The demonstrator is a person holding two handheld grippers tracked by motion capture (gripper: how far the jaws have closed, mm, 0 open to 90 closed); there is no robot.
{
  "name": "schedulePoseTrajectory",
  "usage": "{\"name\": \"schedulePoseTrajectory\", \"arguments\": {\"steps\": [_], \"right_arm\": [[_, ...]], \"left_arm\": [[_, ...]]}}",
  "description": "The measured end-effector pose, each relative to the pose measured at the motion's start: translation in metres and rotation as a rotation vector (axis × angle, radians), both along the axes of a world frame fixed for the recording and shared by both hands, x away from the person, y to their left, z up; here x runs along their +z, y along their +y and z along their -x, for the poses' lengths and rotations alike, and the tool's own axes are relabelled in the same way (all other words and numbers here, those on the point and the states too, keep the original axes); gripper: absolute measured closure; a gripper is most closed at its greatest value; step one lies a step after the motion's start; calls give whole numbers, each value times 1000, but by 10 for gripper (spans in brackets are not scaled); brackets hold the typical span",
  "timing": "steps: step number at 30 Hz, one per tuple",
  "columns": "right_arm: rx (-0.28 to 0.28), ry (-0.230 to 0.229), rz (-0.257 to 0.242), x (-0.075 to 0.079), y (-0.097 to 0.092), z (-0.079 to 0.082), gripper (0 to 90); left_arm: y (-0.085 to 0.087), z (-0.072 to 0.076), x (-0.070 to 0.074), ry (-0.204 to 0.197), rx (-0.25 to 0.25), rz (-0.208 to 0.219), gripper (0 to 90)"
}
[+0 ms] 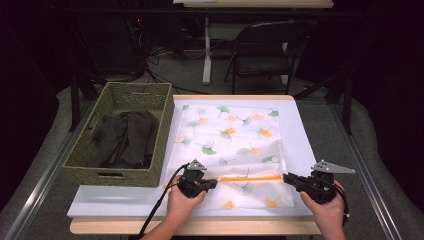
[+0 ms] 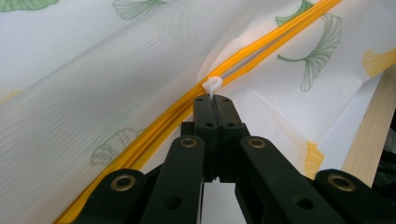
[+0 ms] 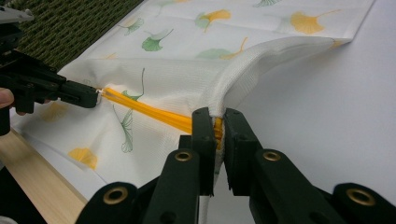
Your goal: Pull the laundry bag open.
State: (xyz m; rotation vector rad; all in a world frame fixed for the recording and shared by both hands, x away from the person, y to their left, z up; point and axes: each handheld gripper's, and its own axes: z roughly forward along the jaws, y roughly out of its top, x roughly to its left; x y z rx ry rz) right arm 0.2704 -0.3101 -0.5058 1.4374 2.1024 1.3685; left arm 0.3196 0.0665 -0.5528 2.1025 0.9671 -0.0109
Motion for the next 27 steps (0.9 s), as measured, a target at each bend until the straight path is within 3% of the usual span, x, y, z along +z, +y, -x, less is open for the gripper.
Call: {"name": "schedulePoseTrajectory", "arguments": {"steps": [14,27], "right_arm": [[-4,10,-1,-1,-1,0,837],[-7,4,7,-2,-1,0,837]], "left_arm": [[35,6,-5,1,44,-42,900],[65,16,-3,-1,92,-46,900]]}}
